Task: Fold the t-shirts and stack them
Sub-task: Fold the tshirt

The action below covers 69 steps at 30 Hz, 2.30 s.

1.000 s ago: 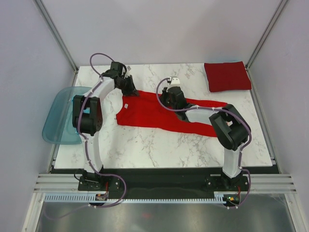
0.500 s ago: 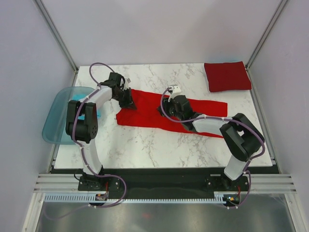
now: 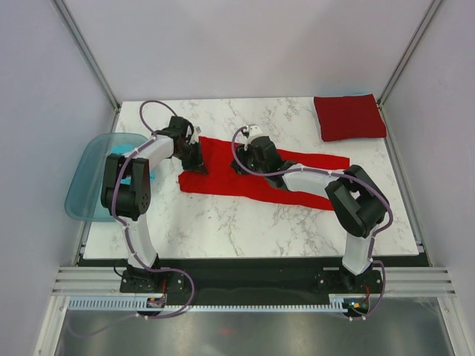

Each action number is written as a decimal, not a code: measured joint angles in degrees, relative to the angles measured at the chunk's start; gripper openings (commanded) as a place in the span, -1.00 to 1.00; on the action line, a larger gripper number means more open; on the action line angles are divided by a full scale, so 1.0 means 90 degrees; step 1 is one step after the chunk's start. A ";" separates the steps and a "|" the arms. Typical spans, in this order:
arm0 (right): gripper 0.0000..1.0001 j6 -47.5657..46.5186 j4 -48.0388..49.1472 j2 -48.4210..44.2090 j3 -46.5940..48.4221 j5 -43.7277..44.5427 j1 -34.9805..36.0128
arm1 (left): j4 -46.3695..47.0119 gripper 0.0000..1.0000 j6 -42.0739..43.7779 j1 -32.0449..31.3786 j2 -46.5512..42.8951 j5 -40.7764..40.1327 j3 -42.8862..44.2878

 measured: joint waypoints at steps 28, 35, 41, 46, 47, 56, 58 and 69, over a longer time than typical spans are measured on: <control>-0.22 0.1766 -0.1984 -0.0619 -0.0046 0.2198 0.0175 | 0.0000 -0.95 0.0005 -0.0253 -0.1003 -0.0114 -0.0289; -0.25 0.2028 -0.2047 0.0238 0.0648 0.2305 0.0175 | -0.0005 -0.95 0.0005 -0.0432 -0.1003 -0.0160 -0.0432; -0.61 0.2198 -0.2327 0.0595 0.0908 0.2640 0.0165 | -0.0002 -0.95 0.0005 -0.0459 -0.1003 -0.0381 -0.0517; -1.00 0.2344 -0.2373 0.0743 0.0937 0.2759 0.0107 | -0.0002 -0.95 0.0007 -0.0459 -0.1001 -0.0678 -0.0619; -1.00 0.2385 -0.2365 0.0748 0.0918 0.2761 0.0083 | -0.0007 -0.95 0.0007 -0.0459 -0.0998 -0.0748 -0.0634; -1.00 0.2892 -0.0661 0.0129 -0.0682 0.1902 -0.0328 | 0.0000 -0.95 0.0007 -0.0459 -0.0933 -0.0984 -0.0641; -0.93 0.2922 -0.0386 0.0104 -0.0767 0.1695 -0.0384 | 0.0000 -0.95 0.0007 -0.0459 -0.0928 -0.0993 -0.0641; -0.46 0.2885 -0.1083 -0.0199 -0.0423 0.1440 -0.0430 | -0.0068 -0.42 0.0012 -0.0459 -0.0886 -0.1149 -0.0600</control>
